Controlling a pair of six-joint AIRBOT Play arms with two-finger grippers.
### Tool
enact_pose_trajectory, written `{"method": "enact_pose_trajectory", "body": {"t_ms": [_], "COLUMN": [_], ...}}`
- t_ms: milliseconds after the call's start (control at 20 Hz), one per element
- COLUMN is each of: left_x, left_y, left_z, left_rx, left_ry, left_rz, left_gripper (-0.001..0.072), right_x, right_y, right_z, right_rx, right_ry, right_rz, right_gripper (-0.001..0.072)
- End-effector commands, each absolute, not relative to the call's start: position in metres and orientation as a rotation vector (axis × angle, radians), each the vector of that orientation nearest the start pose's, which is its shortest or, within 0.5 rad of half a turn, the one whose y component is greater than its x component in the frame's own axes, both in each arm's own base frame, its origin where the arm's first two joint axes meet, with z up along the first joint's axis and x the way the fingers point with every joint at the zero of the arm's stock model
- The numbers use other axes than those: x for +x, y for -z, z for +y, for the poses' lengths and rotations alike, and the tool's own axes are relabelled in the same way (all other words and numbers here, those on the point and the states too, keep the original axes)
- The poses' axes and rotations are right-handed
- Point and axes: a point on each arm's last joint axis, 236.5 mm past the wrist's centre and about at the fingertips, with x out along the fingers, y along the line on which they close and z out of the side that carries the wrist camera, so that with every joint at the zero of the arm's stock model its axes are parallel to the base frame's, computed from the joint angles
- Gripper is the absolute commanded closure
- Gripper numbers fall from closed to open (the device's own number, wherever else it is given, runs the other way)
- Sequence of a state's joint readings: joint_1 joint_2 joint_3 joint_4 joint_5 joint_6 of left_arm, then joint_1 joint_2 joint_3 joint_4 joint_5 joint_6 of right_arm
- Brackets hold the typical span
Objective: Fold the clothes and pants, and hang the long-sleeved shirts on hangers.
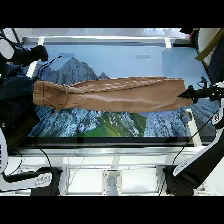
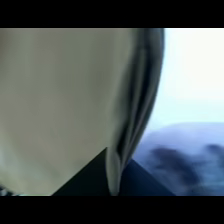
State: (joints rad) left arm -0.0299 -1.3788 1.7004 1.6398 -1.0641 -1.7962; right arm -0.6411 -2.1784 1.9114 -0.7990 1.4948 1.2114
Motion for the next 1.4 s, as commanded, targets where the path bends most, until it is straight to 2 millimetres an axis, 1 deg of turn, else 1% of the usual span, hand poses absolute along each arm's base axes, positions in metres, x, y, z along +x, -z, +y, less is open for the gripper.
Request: {"method": "enact_pose_trajectory", "body": {"t_ms": [0, 50, 100, 150, 250, 300, 400, 450, 550, 600, 650, 800, 850, 900, 950, 1000, 1050, 1100, 1150, 1200, 1250, 1350], "left_x": [0.502, 0.502, 0.503, 0.502, 0.499, 0.496, 0.48, 0.469, 0.447, 0.439, 0.433, 0.42, 0.416, 0.412, 0.41, 0.41, 0.409, 0.406, 0.401, 0.393, 0.386, 0.373], "left_y": [-0.192, -0.188, -0.182, -0.176, -0.16, -0.152, -0.135, -0.127, -0.118, -0.116, -0.115, -0.115, -0.118, -0.121, -0.127, -0.131, -0.134, -0.131, -0.123, -0.108, -0.089, -0.051], "left_z": [-0.032, -0.046, -0.063, -0.08, -0.119, -0.14, -0.179, -0.194, -0.215, -0.224, -0.233, -0.258, -0.273, -0.293, -0.318, -0.345, -0.371, -0.398, -0.421, -0.442, -0.459, -0.486], "left_rx": [-0.097, -0.086, -0.072, -0.056, -0.013, 0.036, 0.116, 0.15, 0.209, 0.225, 0.237, 0.262, 0.245, 0.198, 0.139, 0.085, 0.02, -0.056, -0.111, -0.156, -0.194, -0.273], "left_ry": [-0.03, -0.004, 0.026, 0.057, 0.128, 0.178, 0.263, 0.296, 0.348, 0.368, 0.387, 0.44, 0.478, 0.533, 0.595, 0.666, 0.729, 0.793, 0.85, 0.902, 0.94, 0.987], "left_rz": [0.752, 0.761, 0.774, 0.789, 0.822, 0.838, 0.886, 0.923, 0.975, 0.989, 0.993, 0.984, 0.97, 0.95, 0.916, 0.87, 0.838, 0.828, 0.837, 0.869, 0.913, 1.002], "left_gripper": [0.033, 0.0477, 0.0659, 0.0691, 0.0691, 0.0691, 0.0691, 0.0691, 0.0692, 0.0692, 0.0692, 0.0692, 0.0692, 0.0692, 0.0692, 0.0693, 0.0692, 0.0693, 0.0693, 0.0692, 0.0693, 0.0692], "right_x": [0.487, 0.484, 0.481, 0.474, 0.461, 0.454, 0.44, 0.43, 0.405, 0.396, 0.39, 0.369, 0.358, 0.352, 0.352, 0.358, 0.367, 0.377, 0.385, 0.389, 0.392, 0.397], "right_y": [0.056, 0.04, 0.024, 0.006, -0.029, -0.046, -0.077, -0.087, -0.097, -0.099, -0.103, -0.116, -0.118, -0.123, -0.133, -0.148, -0.164, -0.179, -0.187, -0.189, -0.188, -0.179], "right_z": [-0.139, -0.136, -0.133, -0.129, -0.12, -0.116, -0.11, -0.11, -0.118, -0.129, -0.137, -0.156, -0.162, -0.164, -0.161, -0.153, -0.141, -0.125, -0.108, -0.088, -0.069, -0.03], "right_rx": [0.895, 0.88, 0.862, 0.844, 0.801, 0.791, 0.758, 0.717, 0.621, 0.581, 0.563, 0.611, 0.634, 0.664, 0.716, 0.742, 0.748, 0.74, 0.719, 0.688, 0.66, 0.585], "right_ry": [-0.356, -0.373, -0.392, -0.411, -0.448, -0.45, -0.445, -0.431, -0.357, -0.276, -0.233, -0.16, -0.139, -0.132, -0.149, -0.197, -0.252, -0.303, -0.344, -0.384, -0.423, -0.481], "right_rz": [1.21, 1.202, 1.199, 1.201, 1.204, 1.205, 1.208, 1.225, 1.286, 1.309, 1.311, 1.277, 1.267, 1.243, 1.191, 1.126, 1.07, 1.02, 1.001, 1.017, 1.042, 1.11], "right_gripper": [0.0689, 0.0689, 0.0689, 0.0689, 0.0689, 0.0689, 0.0689, 0.0689, 0.0689, 0.069, 0.069, 0.069, 0.069, 0.069, 0.069, 0.069, 0.069, 0.069, 0.069, 0.069, 0.069, 0.069]}}
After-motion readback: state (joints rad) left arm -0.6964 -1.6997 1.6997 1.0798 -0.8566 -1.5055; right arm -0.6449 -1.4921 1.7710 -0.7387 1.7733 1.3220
